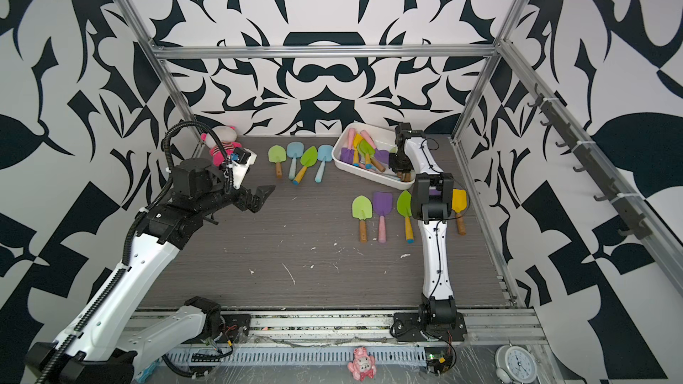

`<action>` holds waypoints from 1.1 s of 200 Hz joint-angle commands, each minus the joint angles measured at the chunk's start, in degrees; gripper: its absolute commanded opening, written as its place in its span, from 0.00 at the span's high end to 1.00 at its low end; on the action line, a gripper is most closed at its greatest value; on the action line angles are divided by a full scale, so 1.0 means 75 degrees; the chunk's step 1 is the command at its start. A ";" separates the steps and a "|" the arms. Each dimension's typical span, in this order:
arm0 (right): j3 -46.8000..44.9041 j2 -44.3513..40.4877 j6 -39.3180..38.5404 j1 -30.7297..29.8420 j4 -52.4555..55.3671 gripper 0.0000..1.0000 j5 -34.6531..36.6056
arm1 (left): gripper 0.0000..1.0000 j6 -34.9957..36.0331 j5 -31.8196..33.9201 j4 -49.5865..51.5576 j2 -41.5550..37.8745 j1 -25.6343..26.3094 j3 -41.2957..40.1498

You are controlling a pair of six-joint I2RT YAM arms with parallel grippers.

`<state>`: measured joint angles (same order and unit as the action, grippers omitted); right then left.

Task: Take the shovel out of the storage box
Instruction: Pick up the shovel from the storage box.

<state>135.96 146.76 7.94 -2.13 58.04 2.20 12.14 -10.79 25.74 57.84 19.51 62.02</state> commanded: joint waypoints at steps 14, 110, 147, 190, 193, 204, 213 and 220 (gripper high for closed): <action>0.0321 -0.0303 -0.0051 -0.0006 0.0223 0.91 0.0273 | 0.01 0.0148 -0.0138 0.0180 -0.0031 0.0012 0.0215; 0.0036 -0.1628 -0.0653 0.0020 0.1056 1.00 0.0803 | 0.01 0.0034 -0.0131 -0.0033 -0.0131 0.0012 0.0040; -0.0604 -0.2291 -0.0589 0.0038 0.0987 1.00 0.0674 | 0.01 -0.0034 -0.0129 -0.0168 -0.0096 0.0012 0.0041; -0.1955 -0.3499 -0.0232 0.0050 0.0449 1.00 -0.0067 | 0.01 -0.0159 -0.0178 -0.0308 -0.0066 0.0012 0.0020; -0.2113 -0.3623 -0.0197 0.0044 0.0364 1.00 -0.0131 | 0.01 -0.0172 -0.0173 -0.0318 -0.0073 0.0012 0.0011; -0.2812 -0.4103 -0.0041 0.0041 0.0007 1.00 -0.0336 | 0.00 -0.0188 -0.0183 -0.0349 -0.0079 0.0012 -0.0009; -0.3379 -0.4514 0.0096 0.0040 -0.0279 1.00 -0.0534 | 0.01 -0.0211 -0.0187 -0.0366 -0.0074 0.0012 -0.0031; -0.3843 -0.4830 0.0231 0.0032 -0.0493 1.00 -0.0666 | 0.01 -0.0223 -0.0189 -0.0356 -0.0072 0.0012 -0.0043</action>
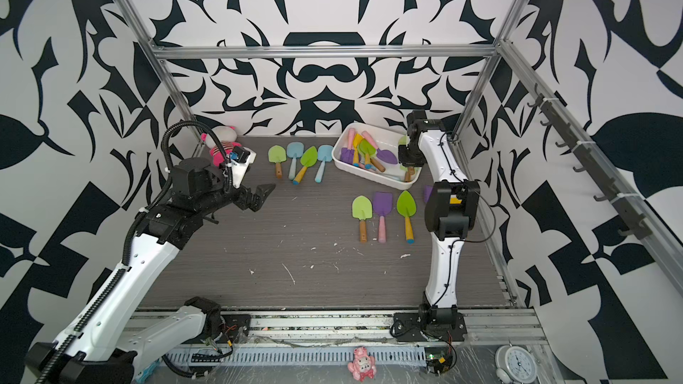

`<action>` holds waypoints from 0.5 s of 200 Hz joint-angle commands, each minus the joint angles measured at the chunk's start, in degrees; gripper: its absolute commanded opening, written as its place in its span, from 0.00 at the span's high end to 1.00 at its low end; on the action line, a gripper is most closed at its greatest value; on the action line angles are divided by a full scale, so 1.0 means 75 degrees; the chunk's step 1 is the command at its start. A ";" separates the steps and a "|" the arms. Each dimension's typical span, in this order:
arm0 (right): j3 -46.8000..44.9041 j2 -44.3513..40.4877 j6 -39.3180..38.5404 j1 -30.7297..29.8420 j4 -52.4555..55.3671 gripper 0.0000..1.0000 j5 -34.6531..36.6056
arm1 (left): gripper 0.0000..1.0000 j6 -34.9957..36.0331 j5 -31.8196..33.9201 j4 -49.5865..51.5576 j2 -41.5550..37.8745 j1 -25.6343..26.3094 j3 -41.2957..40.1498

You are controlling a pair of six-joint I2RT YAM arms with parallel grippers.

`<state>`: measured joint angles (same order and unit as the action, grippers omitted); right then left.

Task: Take the shovel out of the storage box
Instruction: Pick up the shovel from the storage box, then place the shovel at the center of the board.

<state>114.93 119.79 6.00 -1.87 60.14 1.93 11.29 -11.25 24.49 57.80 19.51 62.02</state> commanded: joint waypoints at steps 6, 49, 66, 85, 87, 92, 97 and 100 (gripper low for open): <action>-0.1448 -0.1504 0.0634 -0.0002 -0.0970 1.00 -0.0766 | 0.01 -0.0111 -0.0141 -0.0200 -0.0066 0.0012 -0.0049; -0.4028 -0.3402 0.1353 -0.0125 -0.2130 1.00 -0.1423 | 0.01 -0.0141 -0.0153 -0.0265 -0.0034 0.0020 -0.0085; -0.4881 -0.4025 0.1636 -0.0177 -0.2440 1.00 -0.1609 | 0.01 -0.0176 -0.0171 -0.0340 -0.0025 0.0019 -0.0122; -0.5544 -0.4582 0.1856 -0.0212 -0.2568 1.00 -0.1673 | 0.00 -0.0227 -0.0208 -0.0391 -0.0008 0.0024 -0.0135; -0.5596 -0.4619 0.1868 -0.0209 -0.2578 1.00 -0.1681 | 0.00 -0.0234 -0.0208 -0.0399 -0.0008 0.0021 -0.0136; -0.5722 -0.4734 0.1896 -0.0219 -0.2592 1.00 -0.1698 | 0.01 -0.0239 -0.0212 -0.0410 -0.0008 0.0022 -0.0133; -0.5834 -0.4826 0.1920 -0.0230 -0.2593 1.00 -0.1721 | 0.01 -0.0248 -0.0221 -0.0418 -0.0008 0.0024 -0.0136; -0.5893 -0.4871 0.1922 -0.0240 -0.2600 1.00 -0.1734 | 0.01 -0.0251 -0.0219 -0.0424 -0.0009 0.0024 -0.0145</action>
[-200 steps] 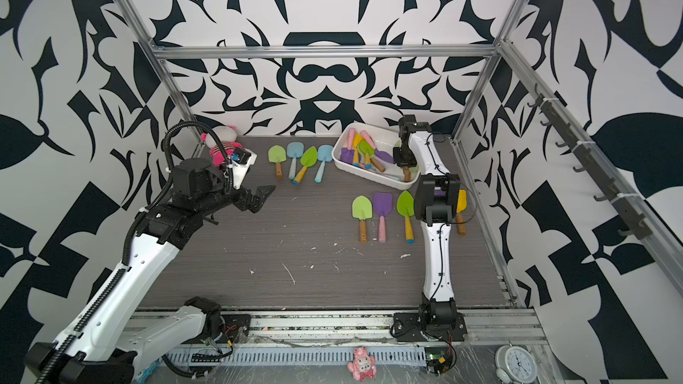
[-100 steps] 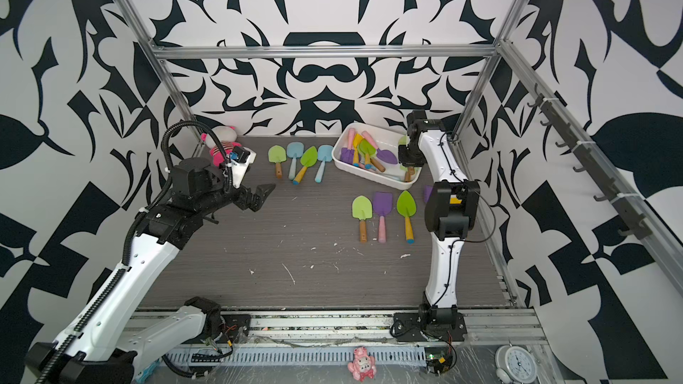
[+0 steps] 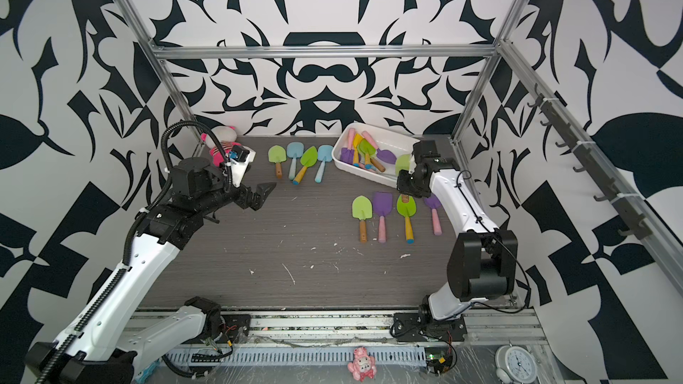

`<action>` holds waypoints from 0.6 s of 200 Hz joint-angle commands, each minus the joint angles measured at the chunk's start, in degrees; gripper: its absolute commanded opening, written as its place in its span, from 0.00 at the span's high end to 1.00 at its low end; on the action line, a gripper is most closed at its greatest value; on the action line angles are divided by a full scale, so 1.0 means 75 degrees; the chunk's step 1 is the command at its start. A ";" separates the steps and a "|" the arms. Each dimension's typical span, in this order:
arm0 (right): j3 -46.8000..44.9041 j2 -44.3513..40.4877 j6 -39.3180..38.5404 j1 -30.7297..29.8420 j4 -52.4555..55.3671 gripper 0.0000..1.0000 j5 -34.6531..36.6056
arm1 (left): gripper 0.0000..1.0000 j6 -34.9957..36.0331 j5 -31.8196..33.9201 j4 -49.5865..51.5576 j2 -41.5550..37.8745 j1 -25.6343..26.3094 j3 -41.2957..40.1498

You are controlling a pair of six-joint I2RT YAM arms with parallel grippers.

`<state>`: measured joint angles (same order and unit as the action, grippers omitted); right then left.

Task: Take the shovel out of the storage box
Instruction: Place the shovel at the center of the board.

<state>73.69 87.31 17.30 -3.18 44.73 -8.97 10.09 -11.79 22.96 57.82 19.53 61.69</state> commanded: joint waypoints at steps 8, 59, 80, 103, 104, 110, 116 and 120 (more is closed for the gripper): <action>-0.0529 -0.0644 0.0446 -0.0089 -0.0550 1.00 -0.0309 | 0.01 -0.0114 -0.0147 -0.0229 -0.0011 0.0015 -0.0112; -0.1175 -0.0993 0.0741 -0.0399 -0.0775 1.00 -0.0434 | 0.01 -0.0228 -0.0157 -0.0275 -0.0080 0.0021 -0.0189; -0.1497 -0.1128 0.0979 -0.0675 -0.1048 1.00 -0.0433 | 0.01 -0.0252 -0.0120 -0.0261 -0.0161 0.0020 -0.0251; -0.1761 -0.1129 0.1295 -0.1117 -0.1332 1.00 -0.0465 | 0.01 -0.0313 -0.0068 -0.0265 -0.0278 0.0021 -0.0367; -0.1774 -0.1123 0.1322 -0.1138 -0.1351 1.00 -0.0460 | 0.01 -0.0313 -0.0063 -0.0269 -0.0285 0.0021 -0.0371; -0.1881 -0.1098 0.1421 -0.1284 -0.1499 1.00 -0.0467 | 0.01 -0.0322 -0.0056 -0.0275 -0.0314 0.0021 -0.0431; -0.1958 -0.1078 0.1508 -0.1453 -0.1609 1.00 -0.0454 | 0.01 -0.0320 -0.0045 -0.0281 -0.0344 0.0021 -0.0465; -0.2004 -0.1069 0.1569 -0.1571 -0.1672 1.00 -0.0415 | 0.01 -0.0329 -0.0052 -0.0273 -0.0359 0.0021 -0.0493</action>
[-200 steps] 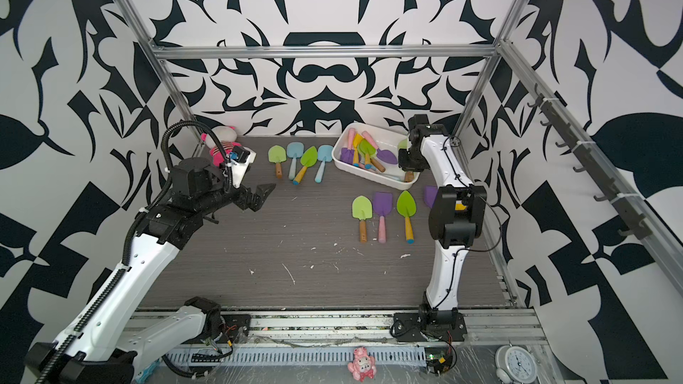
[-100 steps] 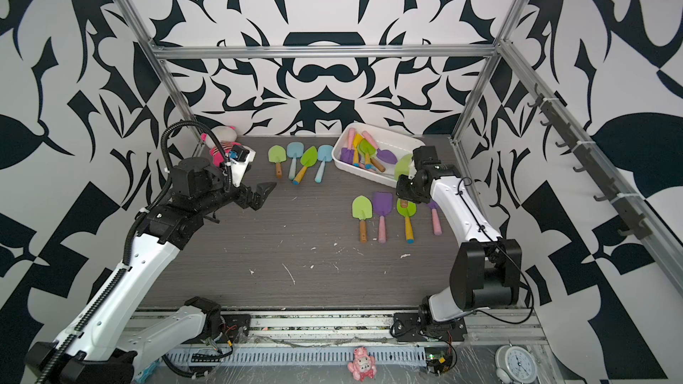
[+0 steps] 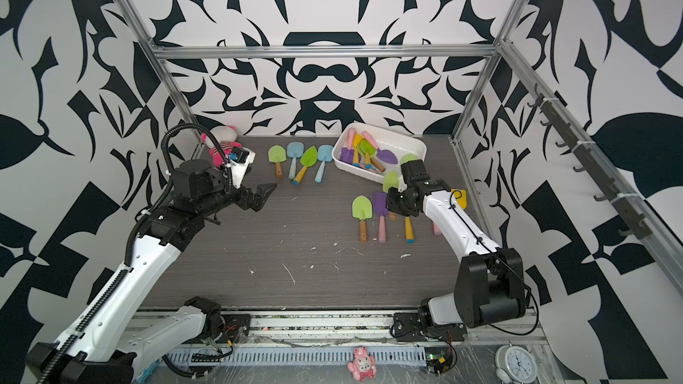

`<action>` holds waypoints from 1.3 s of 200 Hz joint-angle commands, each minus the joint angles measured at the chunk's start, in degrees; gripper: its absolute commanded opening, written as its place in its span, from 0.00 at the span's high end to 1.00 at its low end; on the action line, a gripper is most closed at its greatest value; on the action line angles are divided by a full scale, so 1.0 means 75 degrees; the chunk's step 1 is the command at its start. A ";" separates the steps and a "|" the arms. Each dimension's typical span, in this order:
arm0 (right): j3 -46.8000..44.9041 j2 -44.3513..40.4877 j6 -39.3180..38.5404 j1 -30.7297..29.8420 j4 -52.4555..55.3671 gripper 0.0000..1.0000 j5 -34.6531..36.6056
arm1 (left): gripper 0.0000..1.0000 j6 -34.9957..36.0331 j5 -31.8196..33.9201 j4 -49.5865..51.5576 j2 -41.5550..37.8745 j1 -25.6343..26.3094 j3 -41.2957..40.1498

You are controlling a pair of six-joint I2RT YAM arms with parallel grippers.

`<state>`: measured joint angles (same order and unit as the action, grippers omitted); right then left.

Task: Take the shovel out of the storage box
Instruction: Place the shovel at the center of the board.

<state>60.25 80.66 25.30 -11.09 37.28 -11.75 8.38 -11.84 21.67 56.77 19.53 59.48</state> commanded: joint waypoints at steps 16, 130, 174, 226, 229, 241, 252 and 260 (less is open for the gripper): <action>-0.0413 -0.0105 0.0779 -0.0941 -0.1003 1.00 0.0113 | 0.01 -0.0138 -0.0038 -0.0098 -0.0302 0.0021 -0.0304; -0.0345 0.1318 0.2048 -0.2827 -0.2259 1.00 0.0373 | 0.01 -0.0183 0.0026 -0.0042 -0.0552 0.0015 -0.0572; -0.0104 0.1857 0.2180 -0.3113 -0.2316 1.00 0.0349 | 0.01 -0.0221 0.0071 -0.0030 -0.0632 0.0021 -0.0672; 0.0337 0.2459 0.2284 -0.3302 -0.2229 1.00 0.0540 | 0.00 -0.0220 0.0116 -0.0005 -0.0703 0.0021 -0.0758; 0.0359 0.2498 0.2292 -0.3304 -0.2228 1.00 0.0534 | 0.01 -0.0226 0.0115 -0.0003 -0.0709 0.0014 -0.0766; 0.0483 0.2668 0.2300 -0.3323 -0.2230 1.00 0.0491 | 0.01 -0.0239 0.0115 0.0002 -0.0703 0.0021 -0.0781; 0.0611 0.2804 0.2266 -0.3375 -0.2173 1.00 0.0518 | 0.01 -0.0239 0.0107 0.0000 -0.0691 0.0021 -0.0783; 0.0709 0.2905 0.2238 -0.3419 -0.2131 1.00 0.0566 | 0.01 -0.0239 0.0107 0.0001 -0.0681 0.0021 -0.0783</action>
<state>62.04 101.78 41.93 -35.86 21.30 -9.15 7.03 -11.25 21.78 52.34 19.53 54.72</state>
